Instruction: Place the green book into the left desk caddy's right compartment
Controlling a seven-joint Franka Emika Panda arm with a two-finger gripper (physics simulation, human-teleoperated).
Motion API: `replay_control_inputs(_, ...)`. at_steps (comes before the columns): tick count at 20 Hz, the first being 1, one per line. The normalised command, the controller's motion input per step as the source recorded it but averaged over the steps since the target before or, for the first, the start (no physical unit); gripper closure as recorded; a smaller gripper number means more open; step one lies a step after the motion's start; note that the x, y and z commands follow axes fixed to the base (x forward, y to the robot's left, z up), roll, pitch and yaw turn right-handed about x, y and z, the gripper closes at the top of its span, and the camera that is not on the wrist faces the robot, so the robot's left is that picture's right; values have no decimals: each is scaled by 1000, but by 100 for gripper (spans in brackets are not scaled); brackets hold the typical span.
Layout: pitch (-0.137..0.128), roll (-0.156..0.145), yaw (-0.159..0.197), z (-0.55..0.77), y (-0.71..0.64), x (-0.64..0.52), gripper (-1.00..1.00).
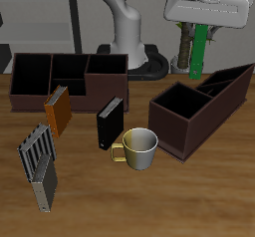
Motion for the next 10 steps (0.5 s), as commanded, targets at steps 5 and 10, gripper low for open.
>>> replay_control_inputs(5,-2,0,13,-20,6,42,100)
replay_control_inputs(10,28,11,1,-141,99,48,100)
